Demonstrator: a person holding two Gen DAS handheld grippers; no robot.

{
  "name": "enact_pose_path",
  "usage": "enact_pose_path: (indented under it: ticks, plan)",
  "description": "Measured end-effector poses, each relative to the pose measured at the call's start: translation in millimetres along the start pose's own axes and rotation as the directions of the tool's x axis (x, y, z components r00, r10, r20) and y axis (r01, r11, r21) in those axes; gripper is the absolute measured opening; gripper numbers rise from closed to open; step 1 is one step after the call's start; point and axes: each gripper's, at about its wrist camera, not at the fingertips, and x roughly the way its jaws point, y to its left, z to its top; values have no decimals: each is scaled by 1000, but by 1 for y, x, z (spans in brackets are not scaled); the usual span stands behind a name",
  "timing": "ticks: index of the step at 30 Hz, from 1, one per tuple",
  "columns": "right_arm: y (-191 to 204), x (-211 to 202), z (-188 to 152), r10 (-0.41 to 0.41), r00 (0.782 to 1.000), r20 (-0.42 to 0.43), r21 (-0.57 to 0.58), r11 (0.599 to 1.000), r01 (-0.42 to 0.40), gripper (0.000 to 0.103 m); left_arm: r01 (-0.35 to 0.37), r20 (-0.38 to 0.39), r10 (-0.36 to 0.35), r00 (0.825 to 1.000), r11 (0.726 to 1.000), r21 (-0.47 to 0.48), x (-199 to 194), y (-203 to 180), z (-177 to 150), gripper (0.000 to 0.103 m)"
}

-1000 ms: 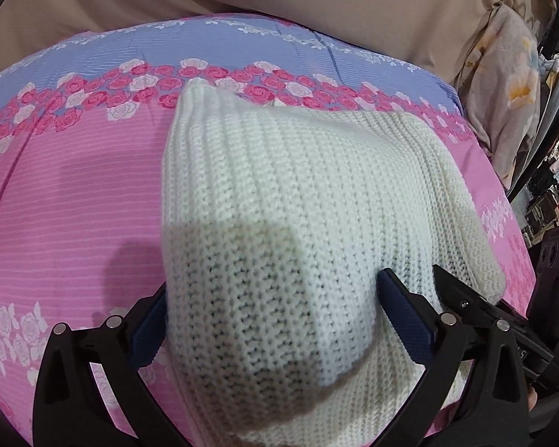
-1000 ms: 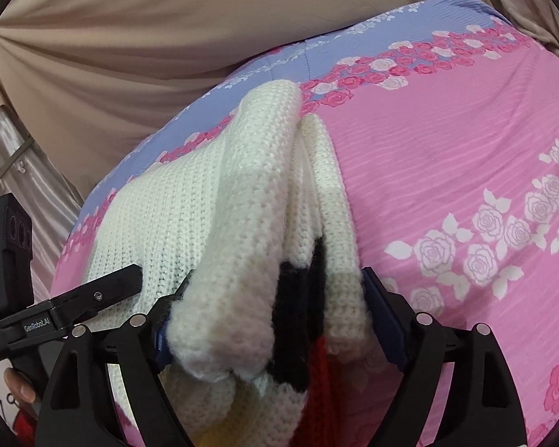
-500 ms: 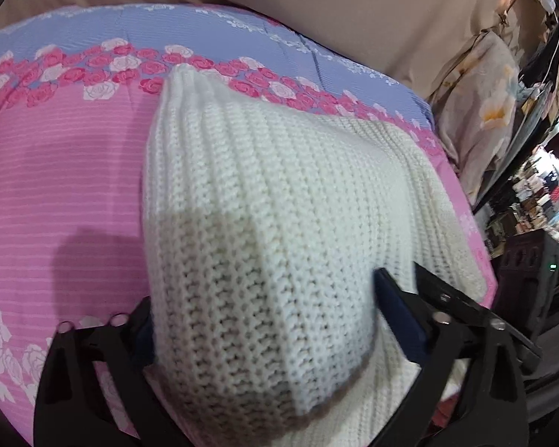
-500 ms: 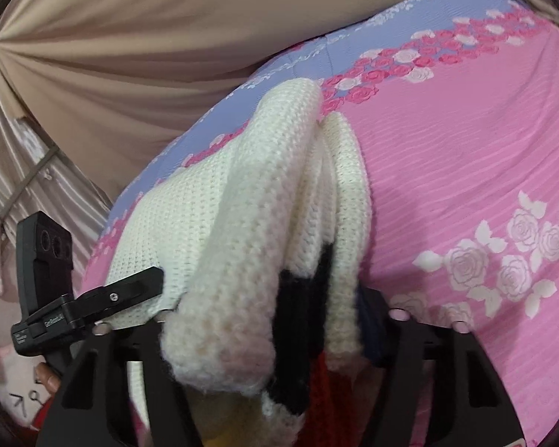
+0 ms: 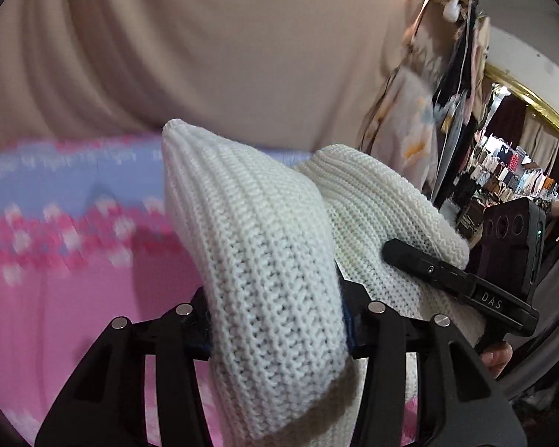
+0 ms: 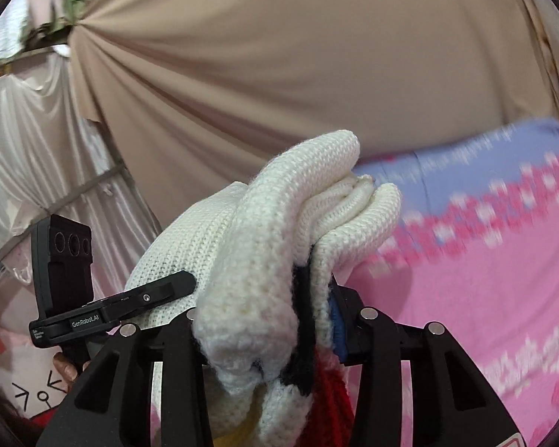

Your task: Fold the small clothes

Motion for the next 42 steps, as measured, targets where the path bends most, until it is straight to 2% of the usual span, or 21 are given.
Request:
enact_pose_path:
  ticks: [5, 7, 8, 9, 10, 11, 12, 14, 16, 19, 22, 23, 26, 28, 30, 31, 33, 35, 37, 38, 42]
  plan:
    - [24, 52, 36, 7, 999, 53, -46, 999, -4, 51, -95, 92, 92, 991, 995, 19, -22, 39, 43, 60]
    - [8, 109, 33, -73, 997, -7, -28, 997, 73, 57, -195, 73, 198, 977, 980, -47, 2, 78, 43, 70]
    - [-3, 133, 27, -113, 992, -57, -10, 994, 112, 58, -225, 49, 228, 972, 972, -69, 17, 95, 39, 82]
    - [-20, 163, 18, -172, 978, -120, 17, 984, 175, 55, -254, 2, 255, 967, 964, -83, 38, 116, 32, 86]
    - [-37, 184, 6, -247, 953, -177, 45, 965, 259, 49, -329, -84, 321, 943, 939, -102, 65, 144, 17, 82]
    - [-55, 199, -8, -306, 921, -243, 83, 939, 334, 32, -408, -144, 391, 909, 904, -126, 78, 161, 4, 65]
    - [-64, 197, -17, -277, 926, -258, 126, 940, 317, 31, -451, -192, 422, 886, 881, -143, 84, 175, -9, 62]
    - [-65, 171, -26, -217, 958, -185, 173, 953, 249, 32, -390, -156, 364, 918, 900, -196, 68, 184, -29, 65]
    - [-47, 152, -23, -238, 958, -160, 111, 960, 257, 29, -425, -114, 410, 905, 884, -197, 47, 175, -34, 68]
    - [-16, 144, -17, -158, 976, -148, 47, 985, 167, 27, -421, -45, 419, 907, 895, -148, 31, 147, -28, 72]
    - [16, 163, -26, -183, 965, -188, -113, 980, 164, 27, -414, -92, 406, 909, 906, -89, 48, 128, -31, 75]
    - [19, 176, -36, -236, 948, -213, -169, 965, 202, 26, -423, -133, 412, 902, 904, -68, 61, 126, -36, 75]
    - [-5, 201, -72, -401, 870, -286, -218, 912, 348, 20, -494, -212, 477, 853, 869, -34, 86, 137, -58, 75]
    - [-10, 190, -80, -371, 896, -245, -186, 925, 332, 20, -507, -243, 482, 842, 861, -49, 94, 146, -75, 76]
    - [1, 174, -79, -413, 888, -205, -207, 904, 373, 25, -511, -222, 486, 846, 856, -74, 90, 146, -81, 81]
    - [9, 165, -83, -451, 879, -153, -228, 882, 413, 30, -532, -204, 510, 835, 844, -65, 85, 142, -84, 82]
    - [18, 158, -95, -509, 855, -102, -267, 842, 469, 41, -579, -162, 567, 808, 815, -33, 79, 132, -87, 91]
    - [26, 155, -108, -549, 831, -91, -286, 813, 507, 47, -640, -112, 636, 764, 768, -9, 74, 118, -95, 97]
    - [30, 148, -110, -526, 846, -90, -254, 833, 491, 56, -682, -108, 678, 727, 731, -3, 74, 109, -101, 98]
    - [31, 146, -113, -520, 848, -101, -236, 841, 487, 60, -692, -109, 687, 719, 722, -9, 73, 106, -103, 98]
    - [22, 146, -120, -519, 836, -177, -188, 852, 489, 63, -739, -86, 736, 671, 674, 5, 74, 92, -105, 98]
